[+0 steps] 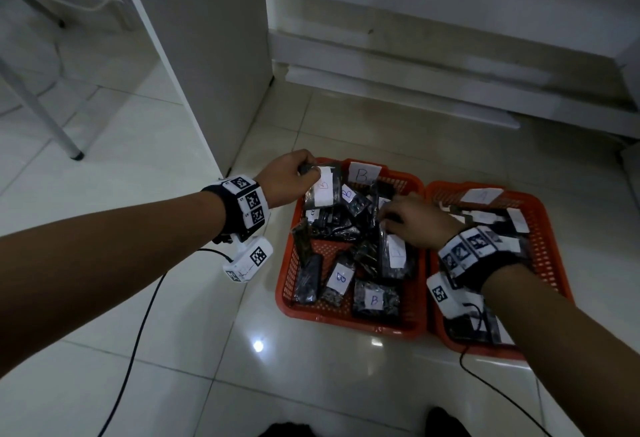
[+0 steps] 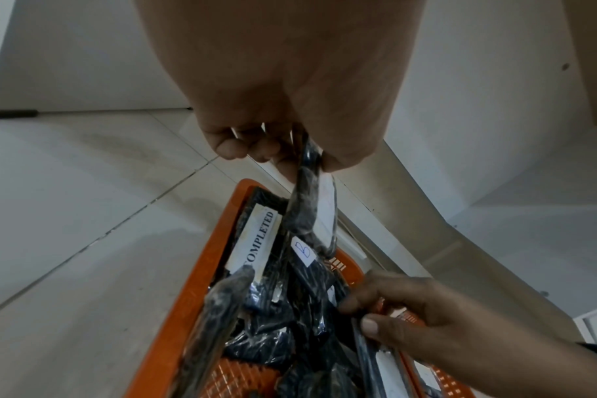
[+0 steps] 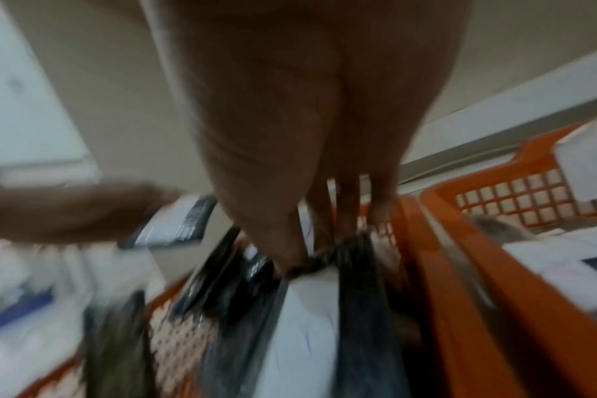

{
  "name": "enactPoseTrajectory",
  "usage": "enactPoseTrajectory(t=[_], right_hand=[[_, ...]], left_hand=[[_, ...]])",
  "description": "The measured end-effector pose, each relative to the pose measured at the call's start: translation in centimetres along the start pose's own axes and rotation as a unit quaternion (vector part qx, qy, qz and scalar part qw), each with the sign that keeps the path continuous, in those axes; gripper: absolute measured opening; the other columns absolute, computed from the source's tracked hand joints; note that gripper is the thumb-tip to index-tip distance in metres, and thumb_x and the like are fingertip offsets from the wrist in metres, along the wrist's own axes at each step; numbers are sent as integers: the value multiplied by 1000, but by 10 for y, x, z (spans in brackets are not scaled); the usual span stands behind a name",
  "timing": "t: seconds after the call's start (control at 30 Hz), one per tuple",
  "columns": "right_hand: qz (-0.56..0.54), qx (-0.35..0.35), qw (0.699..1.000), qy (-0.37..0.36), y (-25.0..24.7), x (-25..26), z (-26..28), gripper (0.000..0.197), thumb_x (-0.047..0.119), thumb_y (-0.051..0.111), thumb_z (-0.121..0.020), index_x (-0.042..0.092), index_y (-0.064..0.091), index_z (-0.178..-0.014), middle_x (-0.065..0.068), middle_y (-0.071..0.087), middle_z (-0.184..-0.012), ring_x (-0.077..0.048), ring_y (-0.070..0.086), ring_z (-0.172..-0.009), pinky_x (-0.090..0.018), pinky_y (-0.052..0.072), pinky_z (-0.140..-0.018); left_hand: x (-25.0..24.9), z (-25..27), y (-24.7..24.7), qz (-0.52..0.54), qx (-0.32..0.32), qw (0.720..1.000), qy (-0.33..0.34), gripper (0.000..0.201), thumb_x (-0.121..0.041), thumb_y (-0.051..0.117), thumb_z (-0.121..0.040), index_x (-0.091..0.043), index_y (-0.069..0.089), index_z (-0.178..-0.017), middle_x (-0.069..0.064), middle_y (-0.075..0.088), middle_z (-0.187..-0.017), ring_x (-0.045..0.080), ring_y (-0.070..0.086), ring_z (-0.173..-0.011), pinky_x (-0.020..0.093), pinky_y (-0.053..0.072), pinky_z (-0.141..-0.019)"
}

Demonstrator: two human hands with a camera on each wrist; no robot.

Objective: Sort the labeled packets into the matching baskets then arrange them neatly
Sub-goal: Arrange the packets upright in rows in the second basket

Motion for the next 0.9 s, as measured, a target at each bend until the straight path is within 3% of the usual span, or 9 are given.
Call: enactPoseTrajectory(t=[0.1, 0.17, 0.23, 0.3, 0.4, 0.53, 0.7, 0.8, 0.9], right_hand=[[115, -105, 984, -86, -4, 46, 7, 39, 45, 66, -95, 25, 62, -129, 1, 55, -124, -25, 48, -116, -42, 46, -91], [113, -53, 975, -184, 22, 92, 13, 39, 41, 70, -92, 28, 61, -128, 5, 57, -124, -20, 46, -116, -41, 46, -92], [132, 40, 964, -229, 60, 120, 17, 46, 35, 75, -87, 29, 62, -130, 6, 62, -126, -20, 47, -117, -42, 45, -95], [165, 90, 957, -220, 86, 124, 16, 53, 28, 76, -85, 25, 62, -135, 3, 62, -135, -27, 47, -124, -45, 40, -106], [202, 96, 953, -202, 95, 122, 9, 58, 25, 77, -85, 20, 61, -140, -2, 57, -148, -33, 43, -135, -49, 30, -117], [218, 111, 943, -227, 93, 134, 8, 44, 42, 75, -88, 29, 70, -131, 4, 59, -141, -29, 39, -130, -45, 29, -108], [56, 79, 980, -174, 42, 111, -3, 30, 39, 65, -97, 36, 67, -128, 14, 52, -116, -15, 35, -114, -44, 39, -95], [-29, 40, 993, -104, 7, 72, -13, 27, 38, 62, -98, 29, 70, -123, 10, 57, -115, -23, 44, -112, -46, 43, -97], [48, -16, 999, -3, -16, 33, -16, 32, 38, 59, -98, 22, 68, -123, -2, 61, -123, -33, 49, -120, -42, 42, -99]], left_hand=[[0, 0, -2, -2, -2, 1000, -3, 32, -44, 49, -88, -19, 62, -103, -1, 67, -94, 11, 58, -78, 27, 45, -67], [1, 0, -4, -7, -8, 1000, -3, 28, -42, 50, -90, -20, 62, -103, -2, 67, -95, 8, 58, -77, 26, 43, -66], [3, -1, -5, -12, -14, 1000, -5, 27, -40, 52, -92, -19, 62, -104, -1, 68, -96, 8, 58, -78, 25, 43, -65], [4, -1, -3, -15, -15, 1000, -6, 28, -41, 51, -91, -19, 62, -104, -2, 67, -95, 12, 59, -80, 24, 43, -65], [8, 1, 1, -23, -7, 1000, -5, 12, -32, 56, -99, -22, 61, -104, -3, 66, -96, 16, 60, -83, 25, 44, -66], [11, 3, 2, -33, -9, 999, -2, 11, -29, 56, -101, -21, 61, -106, -2, 67, -99, 15, 60, -83, 25, 45, -68], [8, 1, -6, -10, -32, 999, -7, 9, -26, 55, -100, -19, 61, -103, -3, 66, -93, 16, 60, -83, 25, 44, -66], [5, -3, -14, 14, -67, 998, -17, 8, -26, 55, -100, -19, 59, -100, -1, 65, -89, 15, 60, -79, 28, 45, -67], [5, -6, -15, 24, -76, 997, -20, 8, -26, 55, -100, -20, 58, -100, -6, 63, -86, 9, 58, -75, 23, 43, -62]])
Point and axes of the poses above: each hand's wrist, its own z-axis away from the middle knuckle, its own y-axis out of the palm, x = y × z, the point moved 10 cm from there along -z, towards the middle knuckle
